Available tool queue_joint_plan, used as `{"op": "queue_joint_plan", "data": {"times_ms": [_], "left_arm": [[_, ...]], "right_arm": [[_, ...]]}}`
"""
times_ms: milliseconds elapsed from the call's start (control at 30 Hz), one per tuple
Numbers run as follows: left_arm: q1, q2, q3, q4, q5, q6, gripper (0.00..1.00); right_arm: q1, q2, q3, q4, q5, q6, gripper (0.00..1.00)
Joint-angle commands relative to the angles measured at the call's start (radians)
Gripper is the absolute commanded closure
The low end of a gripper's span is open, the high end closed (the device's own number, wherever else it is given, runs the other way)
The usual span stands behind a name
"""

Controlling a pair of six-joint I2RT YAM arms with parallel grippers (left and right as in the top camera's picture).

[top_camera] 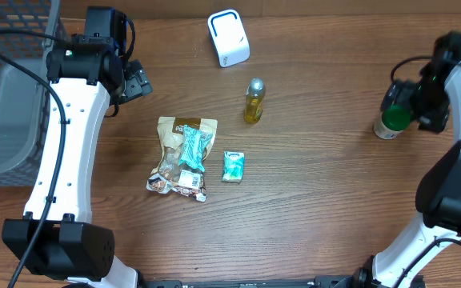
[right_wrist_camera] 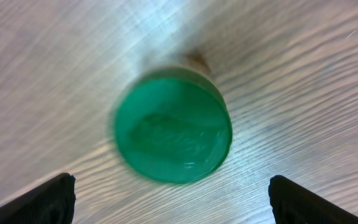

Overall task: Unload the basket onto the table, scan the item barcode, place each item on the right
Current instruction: 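Carry the jar to the right side and set it down upright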

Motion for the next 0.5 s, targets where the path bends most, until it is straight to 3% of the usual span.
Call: {"op": "queue_joint_plan", "data": {"times_ms": [0, 200, 467], "left_arm": [[-0.002, -0.014, 0.019, 0.001, -0.014, 0.019, 0.00], [-0.002, -0.014, 0.019, 0.001, -0.014, 0.019, 0.00], [-0.002, -0.014, 0.019, 0.001, -0.014, 0.019, 0.00]], "right_arm": [[0.061, -0.016, 0.192, -0.090, -0.031, 0.011, 0.05], [0.257, -0.016, 0.369, -0.195, -0.043, 0.023, 0.00], [0.550, -0.016, 0.347, 0.011, -0.189, 0.076, 0.00]]}}
